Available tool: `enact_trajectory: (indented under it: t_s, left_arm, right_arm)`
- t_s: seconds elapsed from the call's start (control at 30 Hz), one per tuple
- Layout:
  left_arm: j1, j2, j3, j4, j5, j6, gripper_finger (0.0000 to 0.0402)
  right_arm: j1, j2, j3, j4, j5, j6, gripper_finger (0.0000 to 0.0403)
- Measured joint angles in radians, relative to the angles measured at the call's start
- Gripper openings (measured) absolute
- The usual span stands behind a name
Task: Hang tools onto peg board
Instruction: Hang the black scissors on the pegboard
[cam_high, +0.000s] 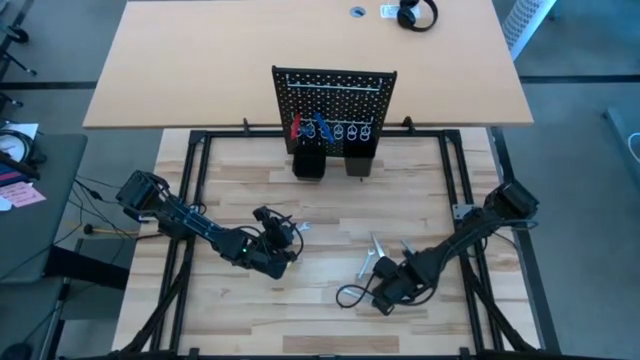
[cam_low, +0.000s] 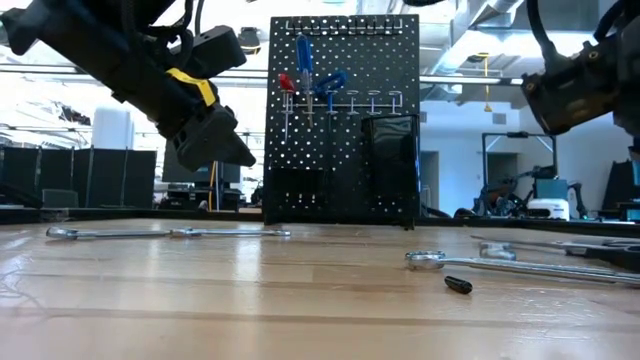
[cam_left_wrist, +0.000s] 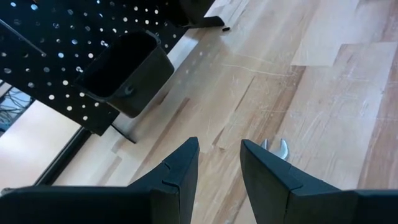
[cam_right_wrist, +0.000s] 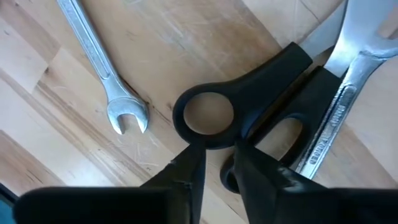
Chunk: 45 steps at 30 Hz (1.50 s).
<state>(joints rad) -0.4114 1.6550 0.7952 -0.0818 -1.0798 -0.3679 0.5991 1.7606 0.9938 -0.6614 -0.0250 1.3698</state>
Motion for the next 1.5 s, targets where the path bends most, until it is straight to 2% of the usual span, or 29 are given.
enact_trajectory:
  t_s: [0.17, 0.33, 0.47, 0.6, 0.73, 0.87, 1.23, 1.5]
  left_arm:
    - [0.0, 0.0, 0.0, 0.006, 0.0, 0.0, 0.0112]
    - [0.0, 0.0, 0.0, 0.006, 0.0, -0.001, 0.0112]
    - [-0.003, 0.0, 0.0, 0.005, 0.003, -0.003, 0.0112]
    - [-0.005, 0.0, 0.0, 0.005, 0.028, -0.003, 0.0112]
    - [-0.005, 0.0, 0.0, 0.005, 0.037, -0.003, 0.0112]
    - [-0.007, 0.0, 0.0, 0.004, 0.039, -0.003, 0.0112]
    - [-0.008, 0.0, 0.0, 0.002, 0.047, 0.004, 0.0112]
    - [-0.008, 0.0, 0.0, 0.0, 0.047, 0.005, 0.0112]
  right_arm:
    - [-0.007, -0.007, -0.001, -0.021, 0.003, 0.006, 0.0072]
    - [-0.011, -0.043, -0.006, -0.032, 0.024, -0.011, 0.0075]
    - [-0.013, -0.095, -0.009, -0.039, 0.032, -0.015, 0.01]
    - [-0.012, -0.144, -0.007, -0.031, 0.041, 0.001, 0.0141]
    - [-0.014, -0.153, -0.007, -0.035, 0.037, 0.04, 0.018]
    - [-0.03, -0.118, -0.006, -0.084, 0.054, 0.132, 0.0193]
    - [-0.069, 0.031, 0.001, -0.045, -0.066, 0.116, 0.016]
    - [-0.076, 0.086, 0.007, -0.061, -0.039, 0.02, 0.0101]
